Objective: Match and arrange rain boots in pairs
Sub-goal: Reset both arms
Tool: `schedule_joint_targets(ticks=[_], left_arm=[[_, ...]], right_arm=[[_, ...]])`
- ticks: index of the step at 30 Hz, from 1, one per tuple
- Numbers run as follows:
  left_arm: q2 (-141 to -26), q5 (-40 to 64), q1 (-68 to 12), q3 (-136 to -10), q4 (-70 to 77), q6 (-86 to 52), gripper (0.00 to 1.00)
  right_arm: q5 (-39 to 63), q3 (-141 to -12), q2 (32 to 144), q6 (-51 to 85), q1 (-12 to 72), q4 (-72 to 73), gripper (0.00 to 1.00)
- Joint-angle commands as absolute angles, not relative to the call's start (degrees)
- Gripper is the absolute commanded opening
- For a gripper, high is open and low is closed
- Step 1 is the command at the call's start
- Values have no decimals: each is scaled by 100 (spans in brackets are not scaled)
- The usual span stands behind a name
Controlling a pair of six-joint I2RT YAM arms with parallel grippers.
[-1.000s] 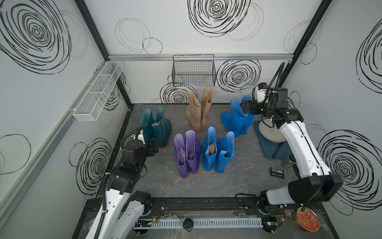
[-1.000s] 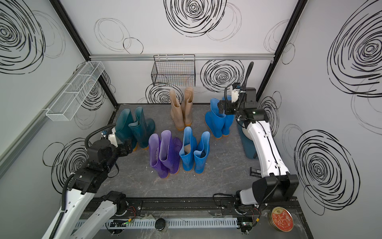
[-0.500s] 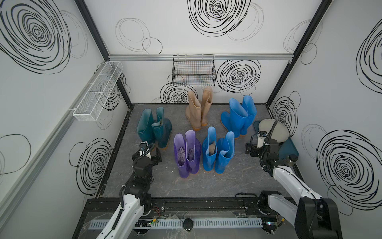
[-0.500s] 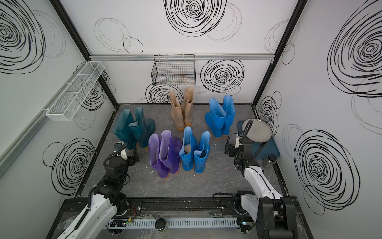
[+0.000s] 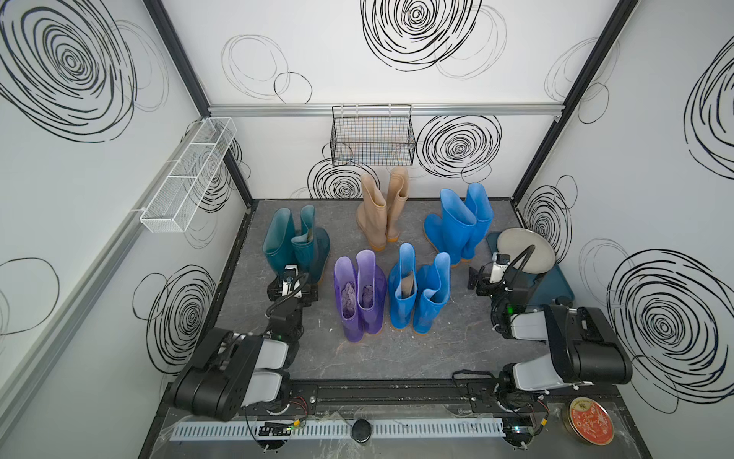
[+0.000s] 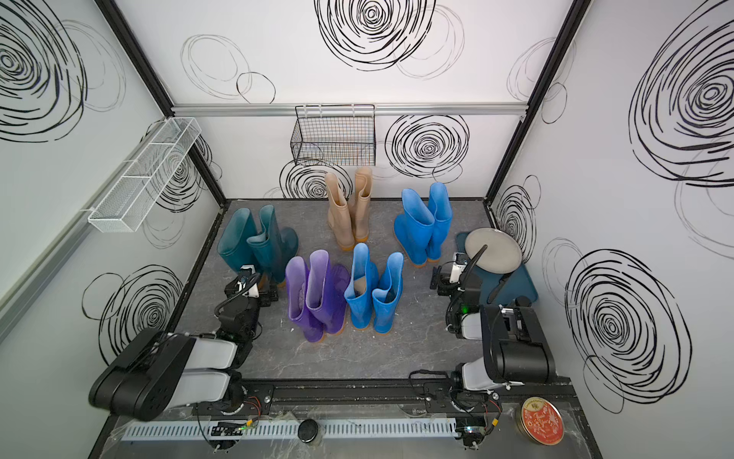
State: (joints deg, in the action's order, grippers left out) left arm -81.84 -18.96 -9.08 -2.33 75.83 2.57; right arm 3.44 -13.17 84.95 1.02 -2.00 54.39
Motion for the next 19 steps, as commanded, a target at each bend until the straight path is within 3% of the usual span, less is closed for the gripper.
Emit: schedule_joint_targets(ticks=[1, 4, 19], left_arm=[[-8891, -1750, -813, -260, 9762, 395, 99], [-8438, -1538, -813, -598, 8390, 442, 99], [-8632, -1569, -800, -712, 8508, 440, 99]], right_arm=[[220, -1750, 8290, 169, -209, 5361, 100], [163, -1828, 8356, 255, -234, 5300, 100], [188, -1855, 8428, 209, -202, 5238, 100]])
